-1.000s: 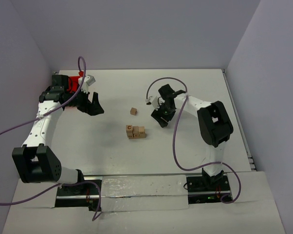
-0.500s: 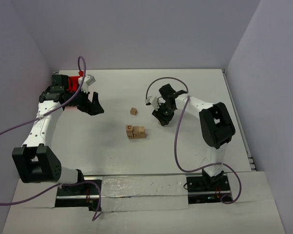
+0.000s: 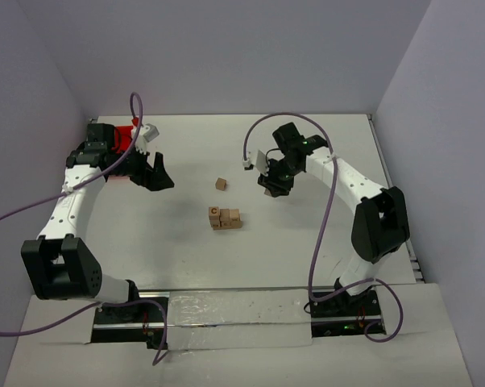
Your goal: Build the wood block tower
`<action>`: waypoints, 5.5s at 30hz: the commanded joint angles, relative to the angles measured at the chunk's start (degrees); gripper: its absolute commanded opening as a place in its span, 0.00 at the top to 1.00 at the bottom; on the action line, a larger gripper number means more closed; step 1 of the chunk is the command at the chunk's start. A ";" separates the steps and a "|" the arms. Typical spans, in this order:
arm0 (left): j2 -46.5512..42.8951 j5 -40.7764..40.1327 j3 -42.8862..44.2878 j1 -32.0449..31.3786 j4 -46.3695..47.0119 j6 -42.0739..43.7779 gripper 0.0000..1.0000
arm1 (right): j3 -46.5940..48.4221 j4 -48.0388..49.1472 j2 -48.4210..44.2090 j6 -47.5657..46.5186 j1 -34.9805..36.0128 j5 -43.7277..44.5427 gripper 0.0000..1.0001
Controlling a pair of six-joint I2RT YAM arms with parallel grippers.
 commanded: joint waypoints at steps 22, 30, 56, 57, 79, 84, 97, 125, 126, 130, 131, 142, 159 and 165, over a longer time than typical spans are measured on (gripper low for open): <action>2.28 8.87 3.71 -0.16 -3.12 2.85 0.01 | 33.47 -31.99 12.35 -17.64 13.71 -6.06 1.00; 2.41 8.33 3.58 -0.25 -3.11 3.22 0.01 | 35.45 -30.33 15.53 -13.69 17.30 -5.56 1.00; 5.01 10.26 4.94 1.16 -4.39 4.85 0.01 | 33.82 -23.79 21.46 -7.99 19.56 -4.11 0.95; 5.01 10.24 4.94 1.17 -4.46 4.85 0.01 | 33.86 -23.88 21.52 -8.06 19.63 -4.11 0.95; 4.74 9.99 4.27 3.18 -5.03 5.67 0.01 | 35.03 -22.99 24.13 -7.27 20.57 -3.76 0.90; 4.92 10.17 4.33 3.27 -5.04 5.82 0.01 | 35.14 -22.34 24.27 -6.97 20.95 -3.37 0.89; 4.95 10.17 4.21 3.79 -5.08 5.99 0.01 | 35.32 -20.84 24.27 -6.13 21.04 -2.44 0.88; 5.73 10.52 4.33 4.25 -5.63 6.74 0.01 | 36.70 -20.90 25.35 -5.89 21.68 -2.20 0.82; 5.78 10.52 4.33 4.30 -5.68 6.83 0.01 | 36.66 -20.95 25.40 -5.93 21.72 -2.25 0.82; 5.97 10.70 4.50 4.32 -5.91 6.90 0.01 | 36.41 -21.14 25.27 -6.27 21.80 -2.18 0.79; 5.97 10.70 4.54 4.32 -5.91 6.95 0.01 | 36.26 -21.10 25.20 -6.38 21.83 -2.14 0.79; 6.47 10.61 5.12 4.56 -6.58 7.46 0.01 | 35.28 -20.66 24.91 -6.72 21.98 -1.79 0.64; 7.43 10.57 6.26 4.76 -7.37 8.01 0.01 | 34.31 -20.17 24.79 -7.36 22.10 -1.21 0.47; 7.91 11.05 6.79 4.76 -7.72 8.34 0.01 | 32.34 -19.42 22.99 -7.65 22.07 -1.21 0.34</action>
